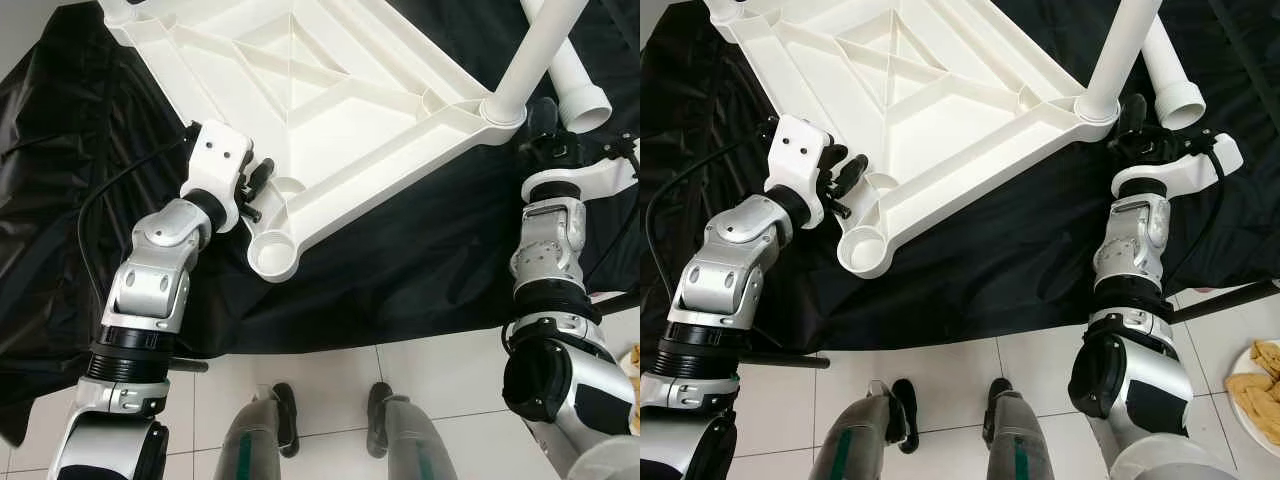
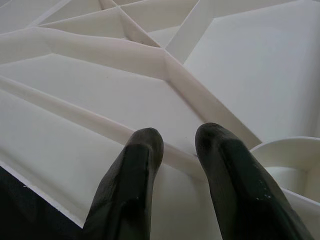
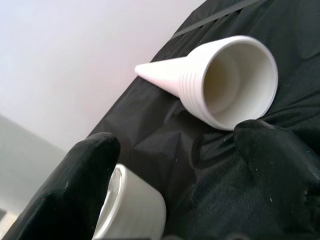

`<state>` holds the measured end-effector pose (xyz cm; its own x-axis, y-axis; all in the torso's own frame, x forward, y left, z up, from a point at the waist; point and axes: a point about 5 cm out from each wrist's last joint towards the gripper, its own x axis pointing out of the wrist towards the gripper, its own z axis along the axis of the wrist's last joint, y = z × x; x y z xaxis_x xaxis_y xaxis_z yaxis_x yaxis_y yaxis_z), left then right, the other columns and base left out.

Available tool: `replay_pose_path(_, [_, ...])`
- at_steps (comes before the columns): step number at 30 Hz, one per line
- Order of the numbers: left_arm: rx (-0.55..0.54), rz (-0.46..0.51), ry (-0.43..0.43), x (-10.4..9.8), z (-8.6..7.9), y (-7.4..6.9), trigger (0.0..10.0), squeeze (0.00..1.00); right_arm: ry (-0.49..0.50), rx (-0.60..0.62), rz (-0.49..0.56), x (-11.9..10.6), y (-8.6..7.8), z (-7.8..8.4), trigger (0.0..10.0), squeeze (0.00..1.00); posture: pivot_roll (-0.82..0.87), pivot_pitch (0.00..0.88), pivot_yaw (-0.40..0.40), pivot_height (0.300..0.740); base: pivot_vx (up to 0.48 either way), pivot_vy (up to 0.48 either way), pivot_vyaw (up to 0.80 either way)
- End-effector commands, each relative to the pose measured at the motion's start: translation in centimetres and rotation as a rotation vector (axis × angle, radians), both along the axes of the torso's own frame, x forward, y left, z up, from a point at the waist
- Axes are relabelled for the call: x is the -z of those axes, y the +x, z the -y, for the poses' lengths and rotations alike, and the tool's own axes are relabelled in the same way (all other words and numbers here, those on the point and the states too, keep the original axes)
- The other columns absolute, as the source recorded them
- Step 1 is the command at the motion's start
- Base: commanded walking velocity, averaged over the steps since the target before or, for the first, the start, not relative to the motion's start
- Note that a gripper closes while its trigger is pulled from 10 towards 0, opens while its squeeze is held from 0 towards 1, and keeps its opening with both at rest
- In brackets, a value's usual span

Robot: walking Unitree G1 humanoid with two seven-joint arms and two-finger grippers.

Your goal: Building children table

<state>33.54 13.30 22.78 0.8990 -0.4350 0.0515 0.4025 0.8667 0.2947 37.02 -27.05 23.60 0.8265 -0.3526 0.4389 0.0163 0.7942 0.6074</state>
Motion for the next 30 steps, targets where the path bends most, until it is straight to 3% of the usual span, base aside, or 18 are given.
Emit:
replay_pose_path(1, [-0.014, -0.075, 0.022, 1.6, -0.4, -0.1, 10.0, 0.0, 0.062, 0.01, 0.001, 0.7, -0.2, 0.9, 10.0, 0.0, 0.13, 0.313, 0.139, 0.74, 0.0, 0.0, 0.0])
replay_pose_path(15, [-0.014, -0.099, 0.039, 1.9, -0.4, -0.3, 10.0, 0.0, 0.13, -0.025, 0.132, -1.3, -0.1, 2.0, 10.0, 0.0, 0.14, 0.314, 0.152, 0.74, 0.0, 0.0, 0.0])
replay_pose_path(18, [-0.015, -0.102, 0.038, 1.9, -0.4, -0.3, 10.0, 0.0, 0.137, -0.04, 0.147, -1.9, 0.1, 2.0, 9.8, 0.0, 0.13, 0.314, 0.152, 0.74, 0.0, 0.0, 0.0])
replay_pose_path(19, [-0.016, -0.102, 0.038, 1.9, -0.4, -0.3, 10.0, 0.0, 0.135, -0.049, 0.149, -2.1, 0.3, 1.9, 9.1, 0.0, 0.13, 0.314, 0.152, 0.74, 0.0, 0.0, 0.0])
replay_pose_path(22, [-0.016, -0.103, 0.038, 1.9, -0.3, -0.3, 10.0, 0.0, 0.132, -0.067, 0.155, -2.5, 0.5, 1.7, 9.1, 0.0, 0.13, 0.315, 0.152, 0.74, 0.0, 0.0, 0.0])
replay_pose_path(23, [-0.016, -0.104, 0.038, 1.9, -0.3, -0.3, 10.0, 0.0, 0.123, -0.081, 0.156, -2.8, 0.7, 1.5, 5.0, 0.0, 0.13, 0.316, 0.151, 0.74, 0.0, 0.0, 0.0])
replay_pose_path(25, [-0.016, -0.104, 0.037, 1.9, -0.3, -0.4, 10.0, 0.0, 0.117, -0.09, 0.157, -3.1, 0.8, 1.3, 5.0, 0.0, 0.13, 0.317, 0.151, 0.74, 0.0, 0.0, 0.0])
replay_pose_path(27, [-0.017, -0.105, 0.037, 1.9, -0.3, -0.4, 10.0, 0.0, 0.109, -0.109, 0.154, -3.4, 1.0, 1.0, 4.5, 0.0, 0.13, 0.319, 0.15, 0.74, 0.0, 0.0, 0.0])
replay_pose_path(28, [-0.018, -0.105, 0.036, 1.9, -0.3, -0.4, 10.0, 0.0, 0.103, -0.124, 0.15, -3.6, 1.2, 0.8, 3.8, 0.0, 0.13, 0.319, 0.15, 0.74, 0.0, 0.0, 0.0])
replay_pose_path(30, [-0.018, -0.105, 0.036, 1.9, -0.3, -0.4, 10.0, 0.0, 0.103, -0.124, 0.15, -3.6, 1.2, 0.8, 3.8, 0.0, 0.13, 0.319, 0.15, 0.74, 0.0, 0.0, 0.0])
